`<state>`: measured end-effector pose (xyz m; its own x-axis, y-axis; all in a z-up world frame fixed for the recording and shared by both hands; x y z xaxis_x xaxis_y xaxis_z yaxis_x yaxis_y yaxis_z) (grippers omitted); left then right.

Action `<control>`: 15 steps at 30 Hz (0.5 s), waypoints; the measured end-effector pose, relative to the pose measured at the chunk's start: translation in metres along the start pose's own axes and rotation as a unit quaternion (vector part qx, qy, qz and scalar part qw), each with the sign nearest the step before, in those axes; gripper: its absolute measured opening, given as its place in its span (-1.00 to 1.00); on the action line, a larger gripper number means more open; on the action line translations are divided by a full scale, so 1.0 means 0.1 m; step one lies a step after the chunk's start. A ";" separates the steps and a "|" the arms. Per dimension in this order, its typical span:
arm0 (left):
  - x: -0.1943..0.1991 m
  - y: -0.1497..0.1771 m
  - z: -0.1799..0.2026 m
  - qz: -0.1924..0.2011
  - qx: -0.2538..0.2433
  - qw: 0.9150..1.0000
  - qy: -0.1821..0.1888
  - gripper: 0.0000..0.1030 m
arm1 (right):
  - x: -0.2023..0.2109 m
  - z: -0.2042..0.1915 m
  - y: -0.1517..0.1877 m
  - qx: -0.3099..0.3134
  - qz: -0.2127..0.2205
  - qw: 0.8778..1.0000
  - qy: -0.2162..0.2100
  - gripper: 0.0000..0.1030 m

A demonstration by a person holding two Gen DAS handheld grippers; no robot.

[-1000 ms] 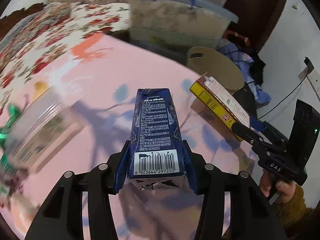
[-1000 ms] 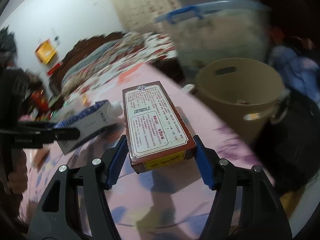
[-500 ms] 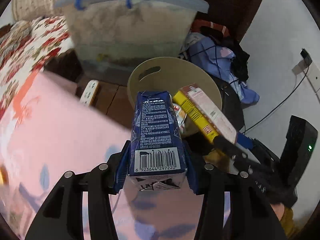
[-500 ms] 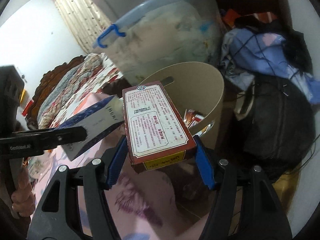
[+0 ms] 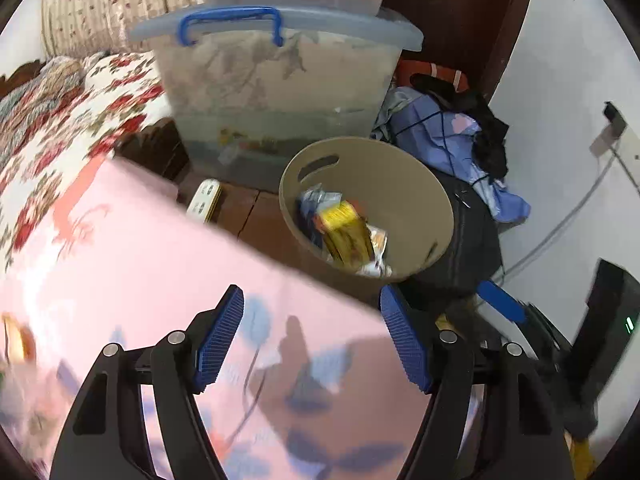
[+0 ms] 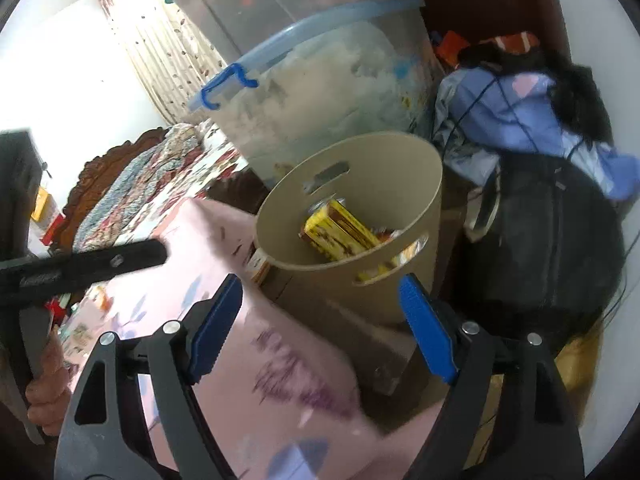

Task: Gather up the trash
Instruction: 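Carry carton and box to the tan bin and release both, then move both tools back toward the table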

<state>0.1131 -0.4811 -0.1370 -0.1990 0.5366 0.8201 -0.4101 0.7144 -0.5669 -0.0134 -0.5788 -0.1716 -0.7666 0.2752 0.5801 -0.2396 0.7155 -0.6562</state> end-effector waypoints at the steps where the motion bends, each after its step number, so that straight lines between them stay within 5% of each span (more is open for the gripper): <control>1: 0.08 0.10 -0.04 0.000 0.007 1.000 0.004 0.31 | 0.03 -0.05 0.07 -0.004 -0.005 1.000 -0.008 0.57; 8: 0.64 1.12 -0.50 -0.011 0.061 0.998 -0.014 0.31 | 0.04 -0.67 0.33 0.023 -0.042 0.996 -0.072 0.43; 15: 1.36 2.02 -1.08 0.013 0.142 0.989 -0.035 0.31 | -0.10 -1.69 0.83 0.086 -0.127 0.974 -0.163 0.13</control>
<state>0.0989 -0.2155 -0.1487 -0.2709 0.5138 0.8140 -0.6350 0.5402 -0.5523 0.0746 -0.4137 -0.1502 -0.8111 -0.1364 0.5688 -0.5221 0.6074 -0.5988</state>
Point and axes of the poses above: each gripper's, at about its wrist camera, not at the fingertips, and x roughly against the way its jaws point, z to its right, y to its underside, the point moved 10 cm from there along -x, roughly the way its jaws point, and after that the axes turned 3 degrees about -x, right-handed, at the moved point
